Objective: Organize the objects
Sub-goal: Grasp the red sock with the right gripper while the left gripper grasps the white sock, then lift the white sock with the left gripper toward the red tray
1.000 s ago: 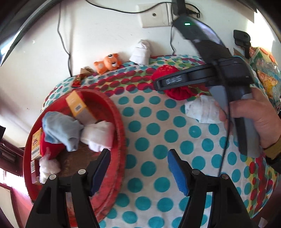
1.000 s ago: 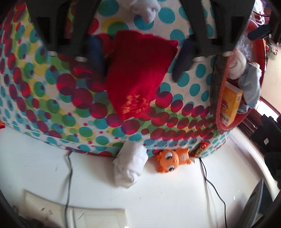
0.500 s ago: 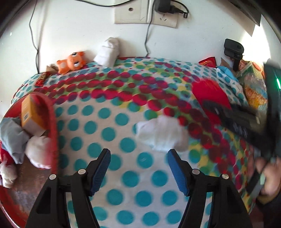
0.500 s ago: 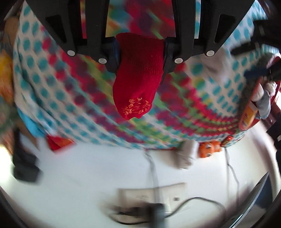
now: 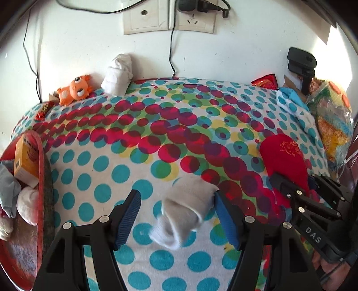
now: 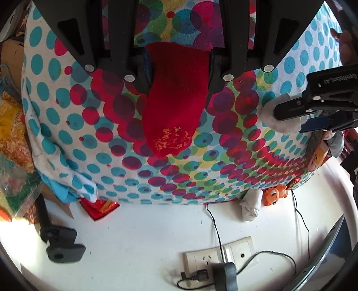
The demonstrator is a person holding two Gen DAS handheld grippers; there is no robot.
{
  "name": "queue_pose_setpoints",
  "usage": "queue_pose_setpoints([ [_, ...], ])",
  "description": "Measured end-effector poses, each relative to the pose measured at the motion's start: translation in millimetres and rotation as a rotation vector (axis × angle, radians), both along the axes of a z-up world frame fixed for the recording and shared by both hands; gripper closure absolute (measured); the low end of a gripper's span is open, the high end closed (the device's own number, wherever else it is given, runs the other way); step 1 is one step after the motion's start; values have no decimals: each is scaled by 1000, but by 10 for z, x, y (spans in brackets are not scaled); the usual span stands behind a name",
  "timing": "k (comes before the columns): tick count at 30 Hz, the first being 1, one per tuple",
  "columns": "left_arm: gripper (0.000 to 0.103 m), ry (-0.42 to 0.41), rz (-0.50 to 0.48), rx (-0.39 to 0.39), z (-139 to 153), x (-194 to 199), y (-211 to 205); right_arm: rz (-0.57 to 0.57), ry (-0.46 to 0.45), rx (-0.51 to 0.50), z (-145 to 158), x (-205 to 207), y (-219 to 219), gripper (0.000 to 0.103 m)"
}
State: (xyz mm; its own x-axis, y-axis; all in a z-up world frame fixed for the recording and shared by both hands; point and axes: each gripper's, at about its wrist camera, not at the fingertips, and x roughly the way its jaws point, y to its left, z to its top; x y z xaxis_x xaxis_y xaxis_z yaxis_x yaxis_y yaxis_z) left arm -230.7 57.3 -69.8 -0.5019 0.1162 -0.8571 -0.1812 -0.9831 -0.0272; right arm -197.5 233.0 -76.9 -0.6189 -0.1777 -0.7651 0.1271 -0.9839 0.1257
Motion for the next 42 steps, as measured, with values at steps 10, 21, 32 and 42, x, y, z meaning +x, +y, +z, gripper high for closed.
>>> queue_pose_setpoints([
  [10,33,43,-41,-92,-185,12,237,4,-1,56,-7,4,-89,64],
  [21,33,99,-117,13,-217,-6,119,14,-2,91,-27,7,-163,59],
  [32,16,100,-113,18,-252,-21,38,34,-5,128,-41,2,-234,51],
  [42,16,104,-160,19,-255,136,-2,49,-31,134,-92,-29,-265,22],
])
